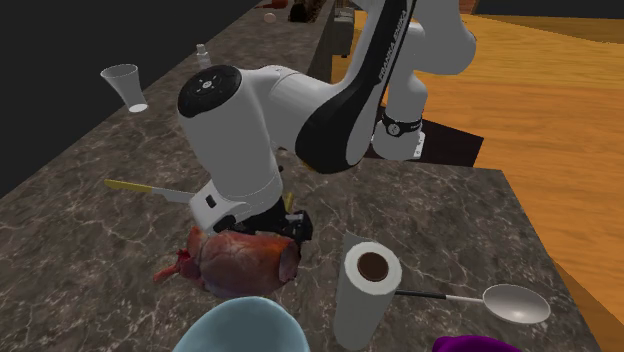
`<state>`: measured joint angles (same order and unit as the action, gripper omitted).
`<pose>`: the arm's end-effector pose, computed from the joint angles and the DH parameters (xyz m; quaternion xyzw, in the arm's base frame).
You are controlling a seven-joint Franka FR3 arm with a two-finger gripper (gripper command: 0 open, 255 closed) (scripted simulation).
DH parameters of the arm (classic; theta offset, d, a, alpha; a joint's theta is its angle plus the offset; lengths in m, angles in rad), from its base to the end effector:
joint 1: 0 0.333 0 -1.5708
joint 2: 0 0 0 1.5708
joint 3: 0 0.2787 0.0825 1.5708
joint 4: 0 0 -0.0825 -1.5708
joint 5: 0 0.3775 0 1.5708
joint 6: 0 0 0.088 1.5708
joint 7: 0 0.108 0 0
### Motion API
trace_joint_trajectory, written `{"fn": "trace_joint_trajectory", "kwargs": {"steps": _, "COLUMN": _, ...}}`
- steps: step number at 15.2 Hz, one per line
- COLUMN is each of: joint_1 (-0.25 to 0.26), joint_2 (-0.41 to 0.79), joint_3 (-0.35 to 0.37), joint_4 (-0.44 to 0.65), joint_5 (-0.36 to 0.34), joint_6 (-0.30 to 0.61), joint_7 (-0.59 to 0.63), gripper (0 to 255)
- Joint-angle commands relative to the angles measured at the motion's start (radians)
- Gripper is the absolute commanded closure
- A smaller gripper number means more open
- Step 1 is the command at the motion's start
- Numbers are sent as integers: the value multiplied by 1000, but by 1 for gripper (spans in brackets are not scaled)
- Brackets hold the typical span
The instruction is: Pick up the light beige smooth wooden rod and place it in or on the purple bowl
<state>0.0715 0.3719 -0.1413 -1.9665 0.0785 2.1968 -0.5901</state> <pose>0.5782 -0.0367 0.2426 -0.9695 -0.2352 0.0633 0.0262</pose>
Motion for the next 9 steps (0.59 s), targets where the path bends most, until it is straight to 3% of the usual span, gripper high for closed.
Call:
{"fn": "trace_joint_trajectory", "kwargs": {"steps": 1, "joint_1": 0, "joint_2": 4, "joint_3": 1, "joint_4": -3, "joint_5": 1, "joint_6": 8, "joint_7": 0, "gripper": 0}}
{"fn": "trace_joint_trajectory", "kwargs": {"steps": 7, "joint_1": 0, "joint_2": 5, "joint_3": 1, "joint_4": -3, "joint_5": 1, "joint_6": 8, "joint_7": 0, "gripper": 0}}
{"fn": "trace_joint_trajectory", "kwargs": {"steps": 8, "joint_1": 0, "joint_2": 5, "joint_3": 1, "joint_4": -3, "joint_5": 1, "joint_6": 8, "joint_7": 0, "gripper": 255}}
{"fn": "trace_joint_trajectory", "kwargs": {"steps": 9, "joint_1": 0, "joint_2": 5, "joint_3": 1, "joint_4": -3, "joint_5": 1, "joint_6": 8, "joint_7": 0, "gripper": 255}}
